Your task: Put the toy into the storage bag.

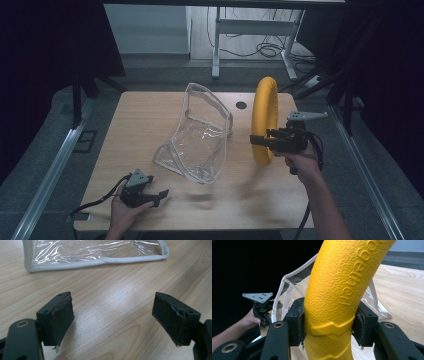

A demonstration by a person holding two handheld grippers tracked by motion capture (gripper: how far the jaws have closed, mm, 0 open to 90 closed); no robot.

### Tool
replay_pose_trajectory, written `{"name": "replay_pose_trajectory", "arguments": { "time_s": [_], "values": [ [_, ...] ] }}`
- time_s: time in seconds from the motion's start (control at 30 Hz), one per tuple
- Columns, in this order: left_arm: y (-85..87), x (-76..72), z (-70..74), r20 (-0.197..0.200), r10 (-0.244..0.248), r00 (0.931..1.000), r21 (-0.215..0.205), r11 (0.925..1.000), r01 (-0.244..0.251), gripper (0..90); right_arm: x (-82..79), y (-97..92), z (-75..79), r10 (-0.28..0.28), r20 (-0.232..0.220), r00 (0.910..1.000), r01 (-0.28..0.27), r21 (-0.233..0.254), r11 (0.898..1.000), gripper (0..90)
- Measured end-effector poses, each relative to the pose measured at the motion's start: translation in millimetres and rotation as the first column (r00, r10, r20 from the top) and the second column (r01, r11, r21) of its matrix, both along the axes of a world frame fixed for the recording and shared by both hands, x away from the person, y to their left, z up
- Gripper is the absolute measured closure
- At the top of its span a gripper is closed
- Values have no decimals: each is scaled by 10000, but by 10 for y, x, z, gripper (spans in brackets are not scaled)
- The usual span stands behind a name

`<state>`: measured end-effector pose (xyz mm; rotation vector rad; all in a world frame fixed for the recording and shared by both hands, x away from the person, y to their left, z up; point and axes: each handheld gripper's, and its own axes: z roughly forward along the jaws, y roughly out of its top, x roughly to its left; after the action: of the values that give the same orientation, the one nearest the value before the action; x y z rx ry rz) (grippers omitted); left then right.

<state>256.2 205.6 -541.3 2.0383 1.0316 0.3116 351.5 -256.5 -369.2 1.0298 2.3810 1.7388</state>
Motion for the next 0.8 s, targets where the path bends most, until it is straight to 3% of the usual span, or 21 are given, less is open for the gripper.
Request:
{"name": "replay_pose_trajectory", "arguments": {
  "time_s": [0.8],
  "values": [
    [-2, 0, -1, 10, 28, 10000, -22, 10000, -28, 172, -80, 72, 275, -171, 765, 9969, 118, 682, 9976, 498]
  ]
}}
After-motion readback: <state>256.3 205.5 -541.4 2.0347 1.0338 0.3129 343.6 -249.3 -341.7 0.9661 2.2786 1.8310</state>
